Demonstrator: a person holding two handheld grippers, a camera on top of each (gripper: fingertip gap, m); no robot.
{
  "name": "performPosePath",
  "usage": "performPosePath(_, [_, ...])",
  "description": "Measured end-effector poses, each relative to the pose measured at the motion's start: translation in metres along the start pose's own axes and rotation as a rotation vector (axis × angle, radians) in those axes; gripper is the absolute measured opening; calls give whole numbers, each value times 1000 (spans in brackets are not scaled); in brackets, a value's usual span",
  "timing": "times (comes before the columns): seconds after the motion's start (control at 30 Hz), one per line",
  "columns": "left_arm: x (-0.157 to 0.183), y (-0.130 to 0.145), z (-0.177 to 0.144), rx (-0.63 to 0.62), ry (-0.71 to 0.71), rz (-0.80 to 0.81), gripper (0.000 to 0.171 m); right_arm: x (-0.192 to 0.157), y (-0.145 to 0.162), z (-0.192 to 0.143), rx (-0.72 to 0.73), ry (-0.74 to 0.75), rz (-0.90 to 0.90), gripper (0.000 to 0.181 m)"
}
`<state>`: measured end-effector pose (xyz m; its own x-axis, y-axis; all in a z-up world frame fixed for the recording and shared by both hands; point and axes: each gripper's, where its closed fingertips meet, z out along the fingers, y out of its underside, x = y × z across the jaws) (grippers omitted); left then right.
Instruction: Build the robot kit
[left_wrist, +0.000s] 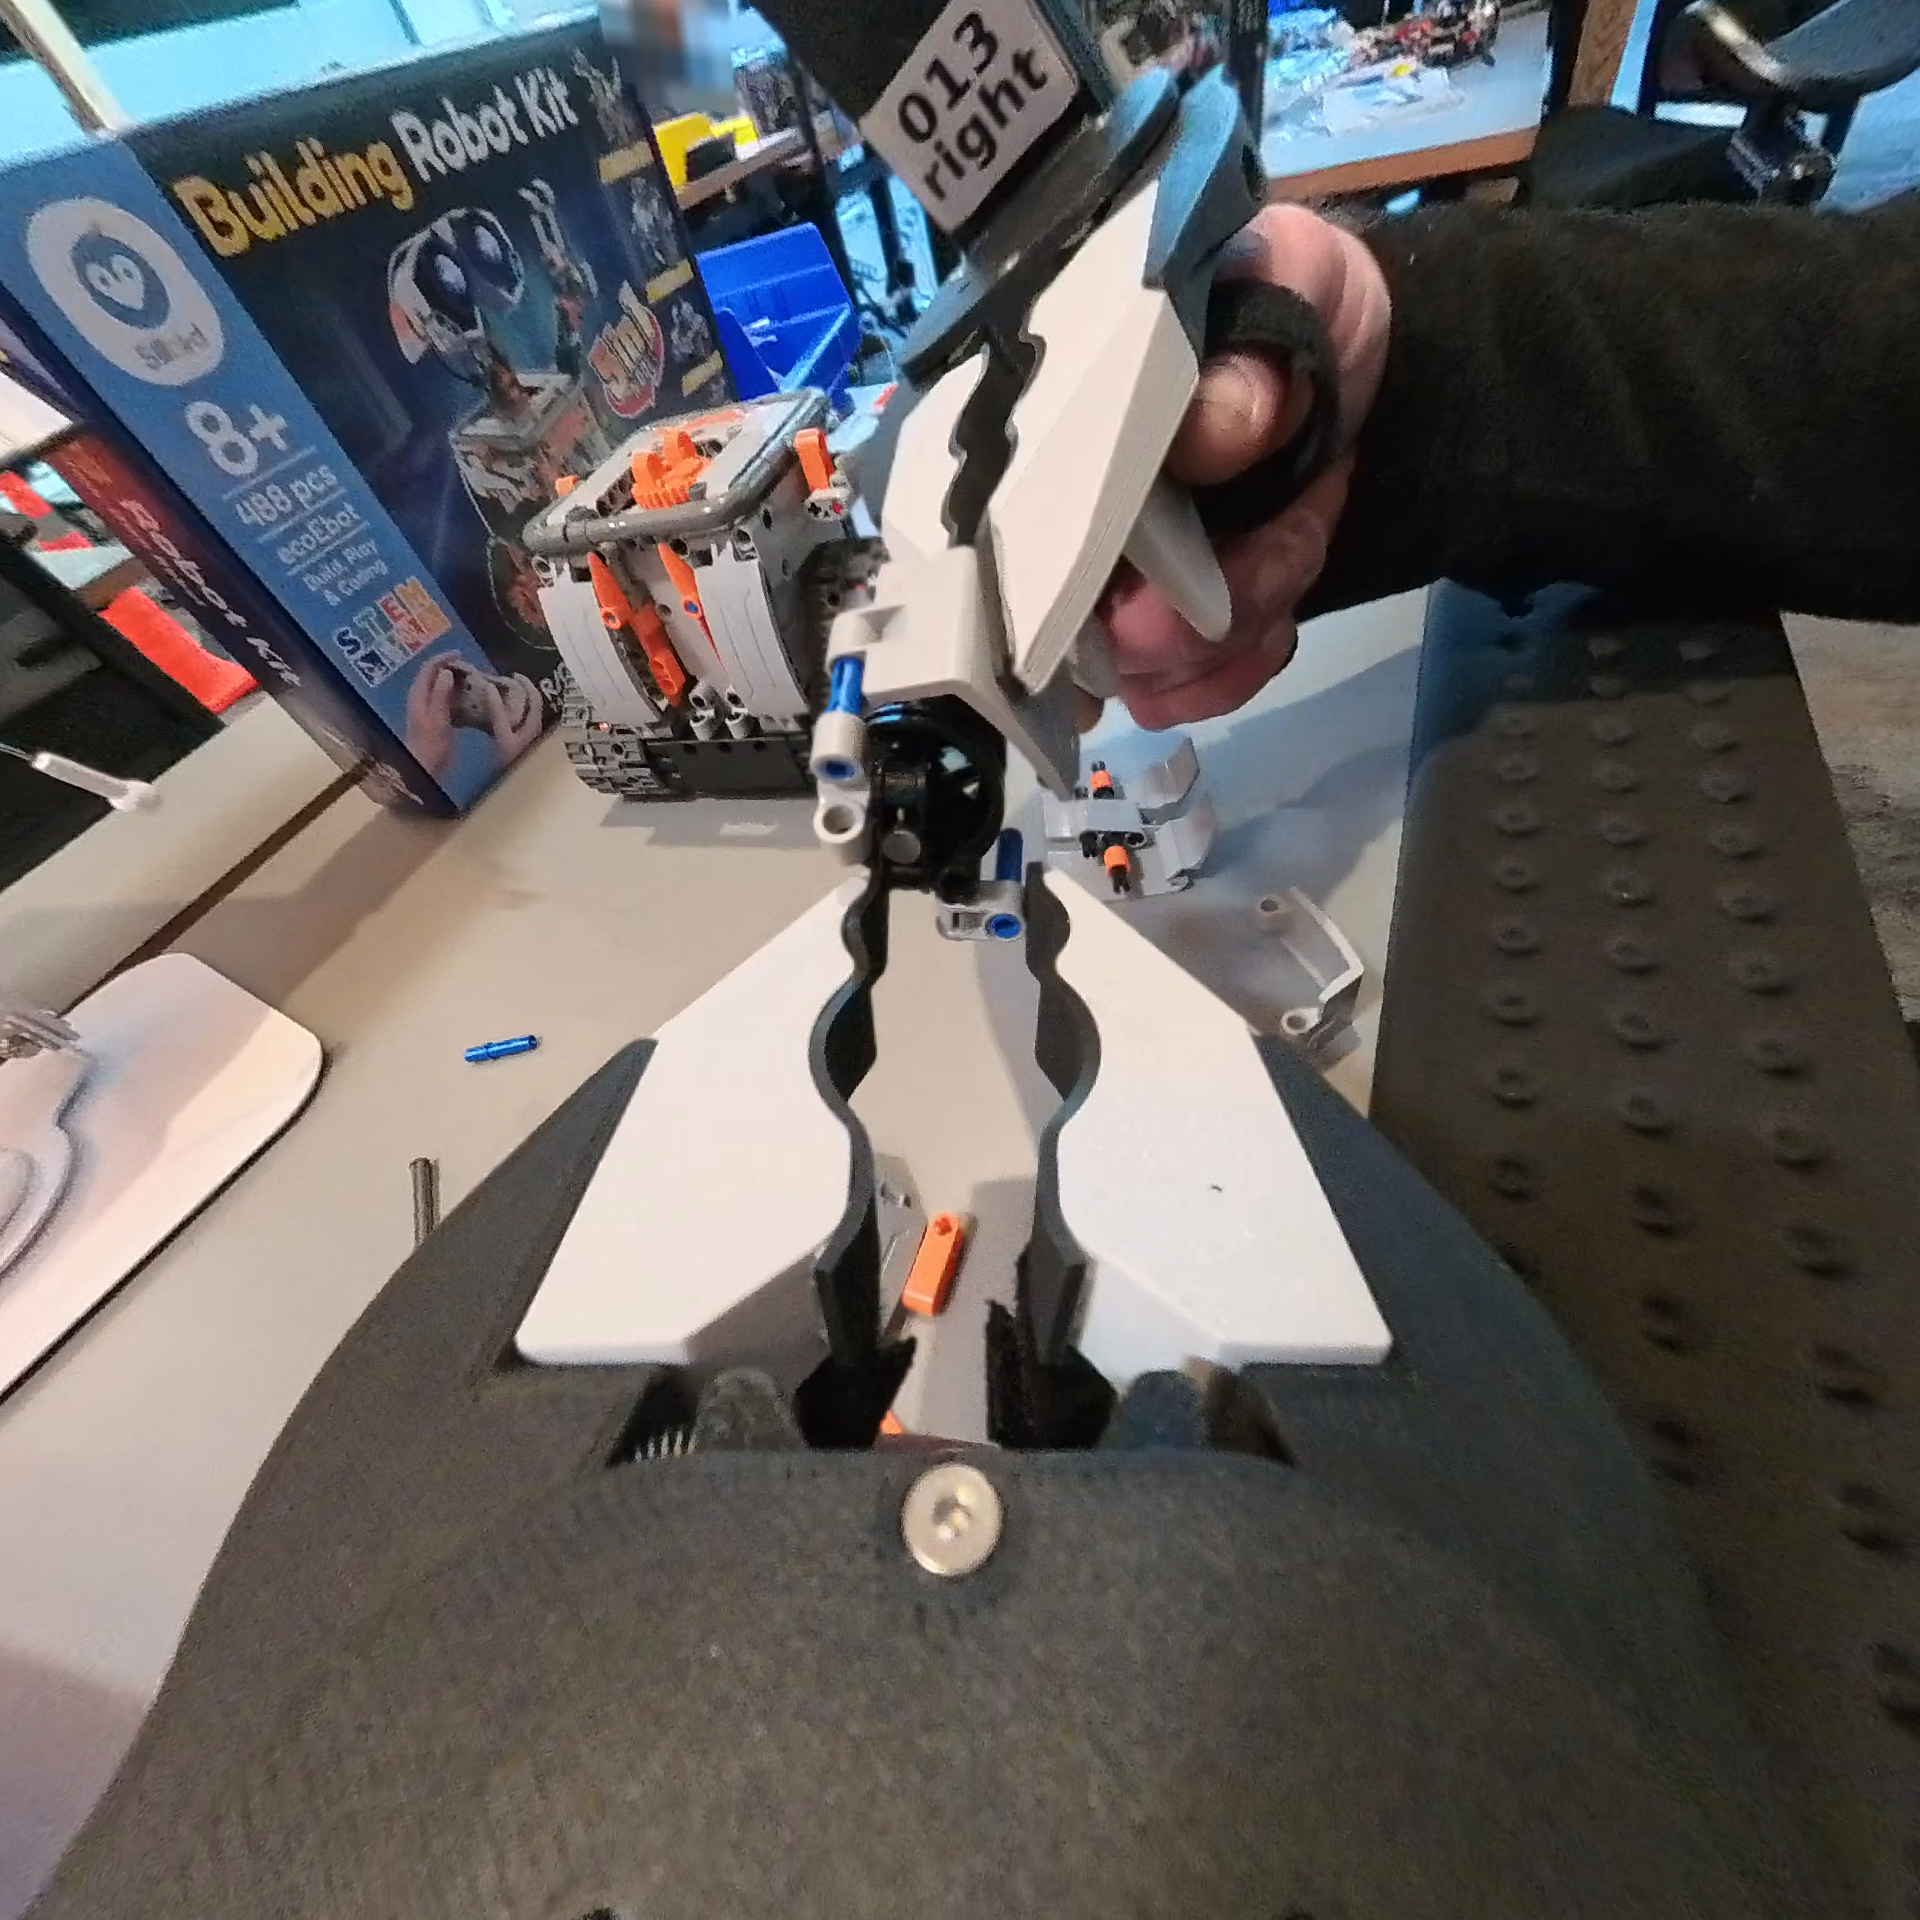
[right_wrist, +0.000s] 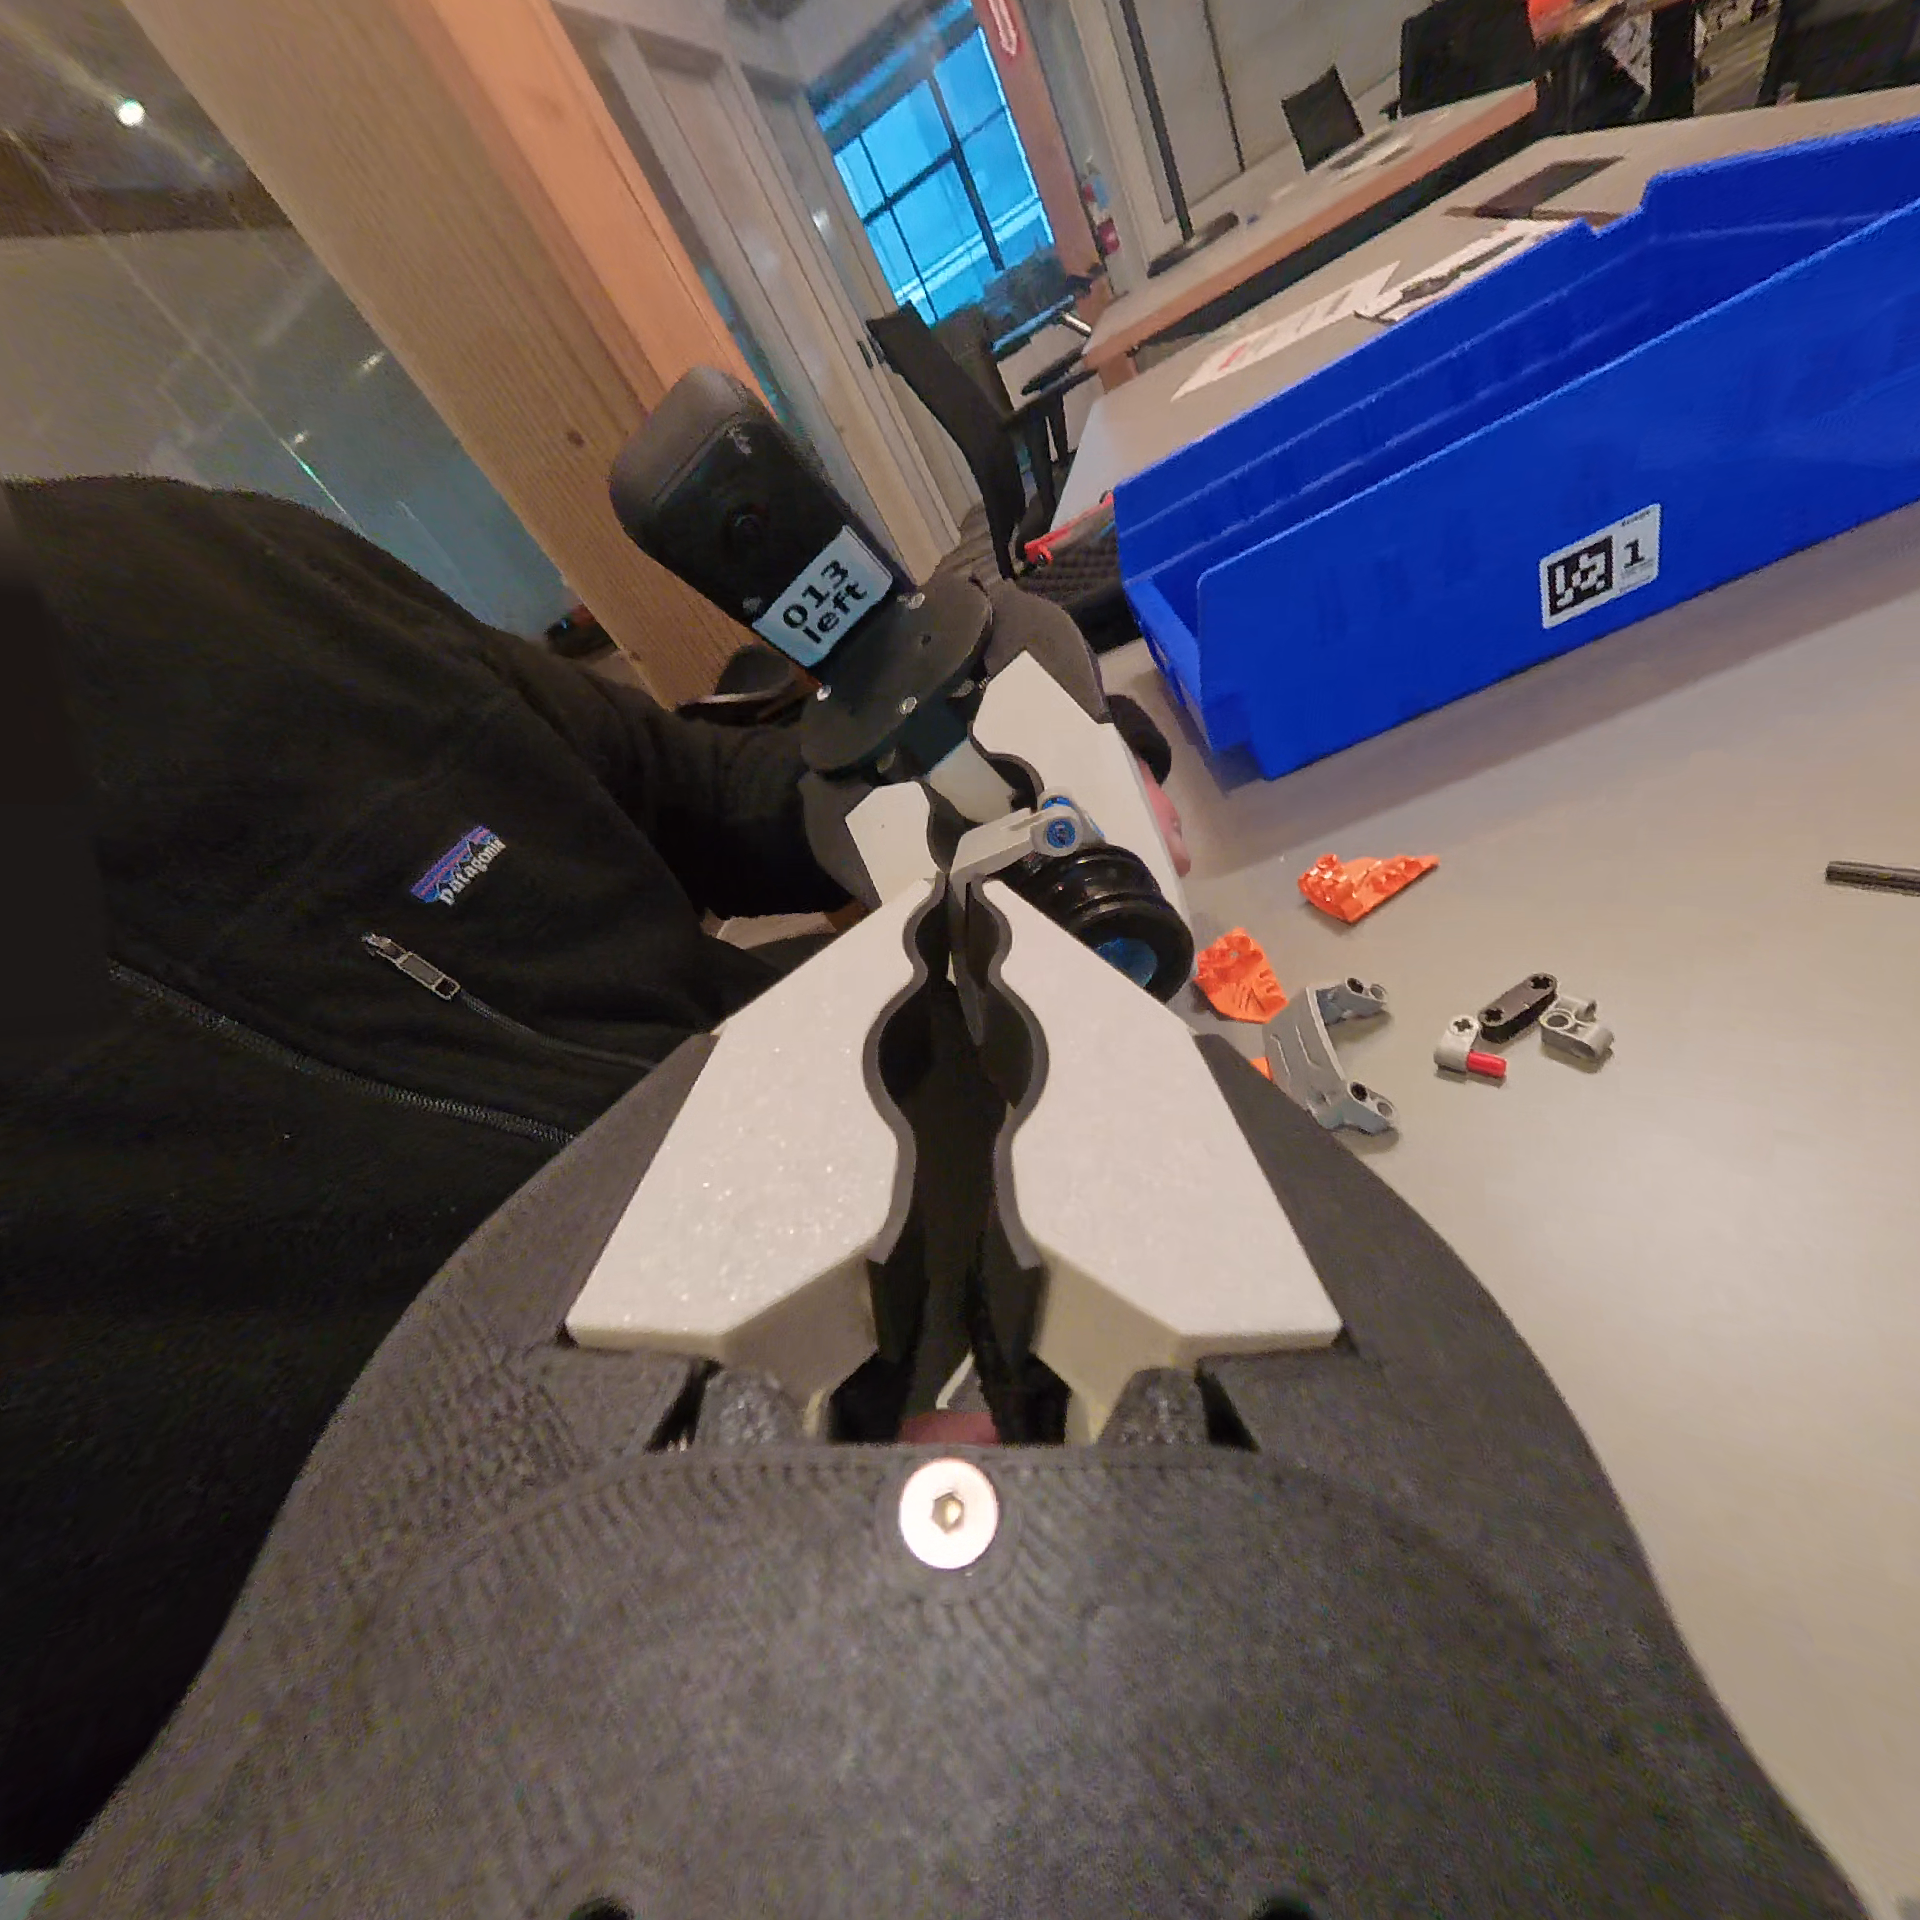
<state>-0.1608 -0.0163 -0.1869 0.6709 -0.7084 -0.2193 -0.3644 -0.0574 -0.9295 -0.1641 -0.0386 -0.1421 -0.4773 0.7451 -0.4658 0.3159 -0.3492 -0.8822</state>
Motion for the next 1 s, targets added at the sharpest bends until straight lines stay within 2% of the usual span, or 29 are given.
performPosePath(0.2, [-3,-8,-3,45,19,-97,23,0,-10,-2,67,17,-20,0])
performPosePath(0.33, [-5,-17,-3,91,38,-182,23,-2,-19,-10,115,37,-56,9])
performPosePath(0.5, [-8,-26,-2,141,74,-268,23,-1,-21,-16,134,58,-97,1])
performPosePath(0.73, [-7,-36,2,189,106,-356,22,-2,-24,-21,156,66,-117,0])
performPosePath(0.9, [-12,-52,-3,300,179,-510,14,-3,-27,-26,190,60,-138,0])
performPosePath(1.0, [-11,-49,0,287,164,-497,14,-4,-28,-25,199,68,-157,0])
